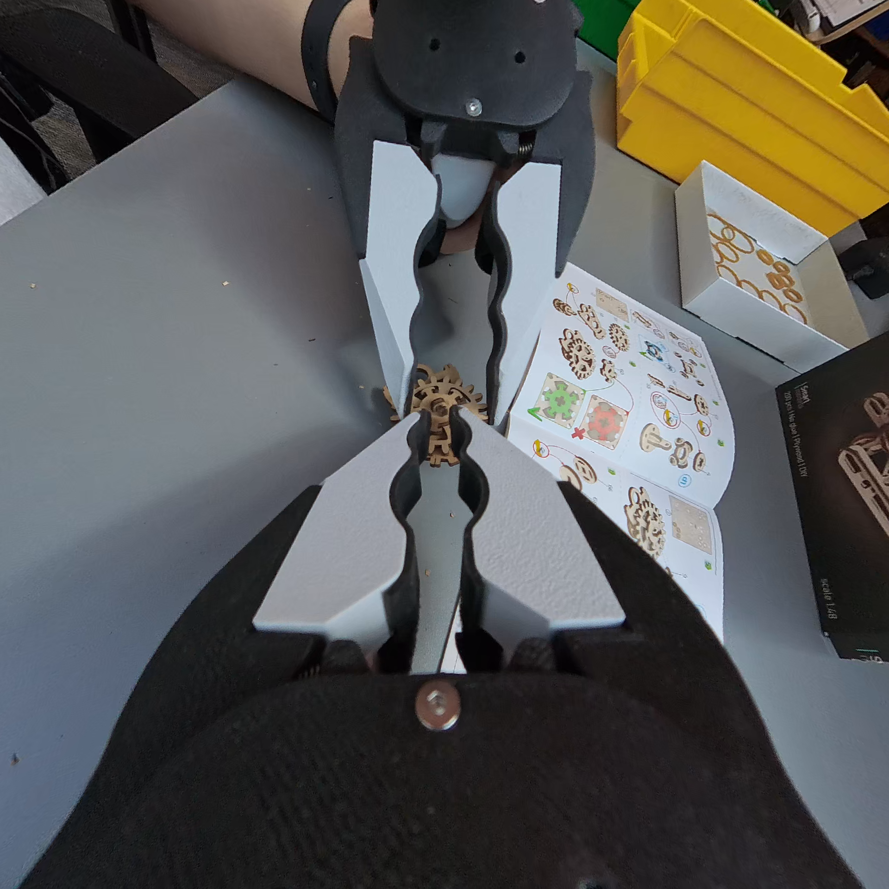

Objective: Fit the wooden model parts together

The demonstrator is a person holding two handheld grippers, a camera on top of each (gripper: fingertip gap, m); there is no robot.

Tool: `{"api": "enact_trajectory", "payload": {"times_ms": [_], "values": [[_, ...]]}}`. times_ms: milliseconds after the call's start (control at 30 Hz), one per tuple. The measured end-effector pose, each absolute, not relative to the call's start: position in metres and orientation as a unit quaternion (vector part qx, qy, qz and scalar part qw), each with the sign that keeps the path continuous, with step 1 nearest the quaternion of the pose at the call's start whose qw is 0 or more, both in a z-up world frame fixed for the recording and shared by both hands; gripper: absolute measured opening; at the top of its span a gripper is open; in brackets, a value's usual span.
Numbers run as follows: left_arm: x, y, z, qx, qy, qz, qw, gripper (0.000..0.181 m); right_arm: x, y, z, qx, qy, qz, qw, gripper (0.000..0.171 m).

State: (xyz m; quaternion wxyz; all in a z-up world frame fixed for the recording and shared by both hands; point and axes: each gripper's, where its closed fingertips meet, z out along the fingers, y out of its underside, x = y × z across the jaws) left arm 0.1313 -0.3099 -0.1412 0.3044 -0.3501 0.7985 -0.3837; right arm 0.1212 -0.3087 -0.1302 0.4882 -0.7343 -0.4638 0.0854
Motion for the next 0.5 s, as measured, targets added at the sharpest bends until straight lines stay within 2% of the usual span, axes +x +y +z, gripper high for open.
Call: {"api": "enact_trajectory", "payload": {"times_ms": [33,167,267,500], "values": [[0.131,-0.311,-0.141,-0.347,0.800,-0.387,0.300,0.034,0.121,-0.308,-0.129,-0.729,-0.468,0.082,0.492,0.010],[0.129,-0.317,-0.141,-0.316,0.811,-0.390,0.300,0.034,0.117,-0.309,-0.130,-0.722,-0.485,0.092,0.485,0.014],[0.127,-0.321,-0.141,-0.298,0.817,-0.392,0.300,0.034,0.115,-0.312,-0.135,-0.722,-0.502,0.108,0.464,0.007],[0.126,-0.325,-0.141,-0.286,0.822,-0.403,0.283,0.034,0.113,-0.317,-0.136,-0.735,-0.488,0.162,0.441,0.003]]}}
